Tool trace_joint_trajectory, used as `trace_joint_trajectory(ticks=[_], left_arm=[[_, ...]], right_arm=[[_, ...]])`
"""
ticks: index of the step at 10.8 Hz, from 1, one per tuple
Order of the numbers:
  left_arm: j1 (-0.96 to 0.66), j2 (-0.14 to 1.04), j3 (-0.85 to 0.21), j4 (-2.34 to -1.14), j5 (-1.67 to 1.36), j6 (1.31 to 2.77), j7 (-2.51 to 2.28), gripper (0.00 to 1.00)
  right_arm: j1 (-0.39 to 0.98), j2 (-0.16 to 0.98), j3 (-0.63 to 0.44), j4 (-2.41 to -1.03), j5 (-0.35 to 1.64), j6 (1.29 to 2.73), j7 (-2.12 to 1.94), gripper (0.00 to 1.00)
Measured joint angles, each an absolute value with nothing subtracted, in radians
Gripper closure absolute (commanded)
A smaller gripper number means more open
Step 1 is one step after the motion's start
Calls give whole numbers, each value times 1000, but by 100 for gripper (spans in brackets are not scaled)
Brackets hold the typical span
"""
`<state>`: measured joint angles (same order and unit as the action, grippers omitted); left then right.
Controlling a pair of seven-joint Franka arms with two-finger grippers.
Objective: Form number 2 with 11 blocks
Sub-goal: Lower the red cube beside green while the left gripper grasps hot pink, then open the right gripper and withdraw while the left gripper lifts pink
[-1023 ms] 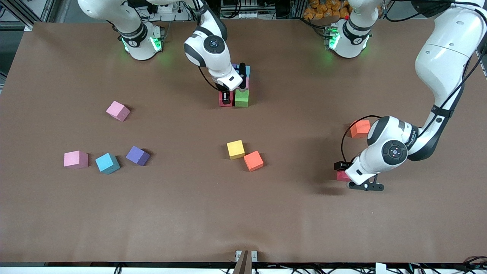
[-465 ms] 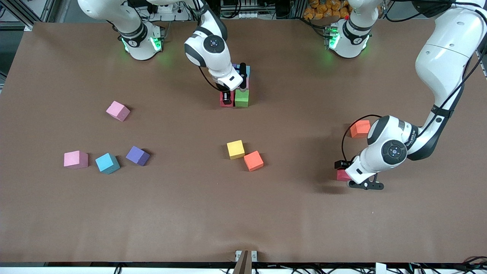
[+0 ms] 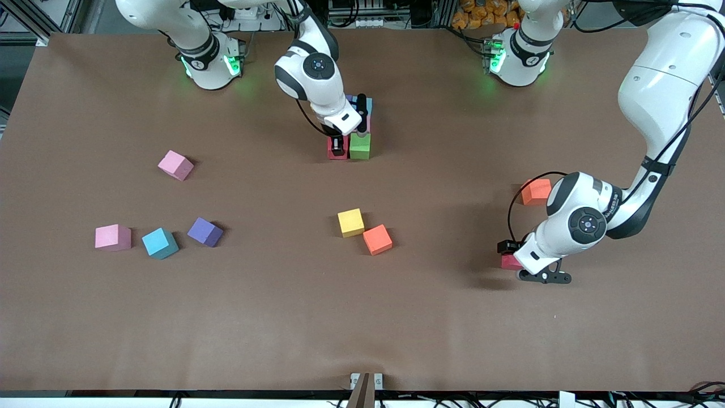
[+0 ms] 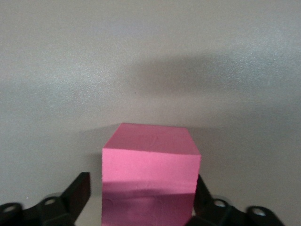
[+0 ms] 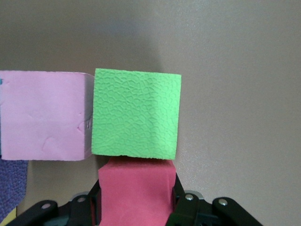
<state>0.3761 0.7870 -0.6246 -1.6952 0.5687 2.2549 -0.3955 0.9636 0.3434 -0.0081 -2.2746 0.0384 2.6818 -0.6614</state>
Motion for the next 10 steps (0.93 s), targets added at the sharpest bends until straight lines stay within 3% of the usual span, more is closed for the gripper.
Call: trace_joint_trajectory(ticks=[1, 6, 8, 9, 10], left_arm=[[376, 787, -625, -1695, 569, 2255, -396, 100], [377, 786, -625, -1691, 569, 2257, -416, 100], [374, 785, -627, -1679, 569, 2260, -509, 100], [369, 785, -629, -1672, 569, 2263, -575, 100], [356, 784, -633, -1665, 569, 2264, -639, 100]], right_arm=[[964, 343, -8, -2275, 38, 2682, -661, 59], [964, 344, -6, -2274, 38, 2684, -661, 51], [964, 344, -6, -2274, 38, 2684, -649, 26], [964, 344, -5, -2274, 38, 2685, -634, 4], [964, 344, -4, -2273, 38, 2685, -624, 0]])
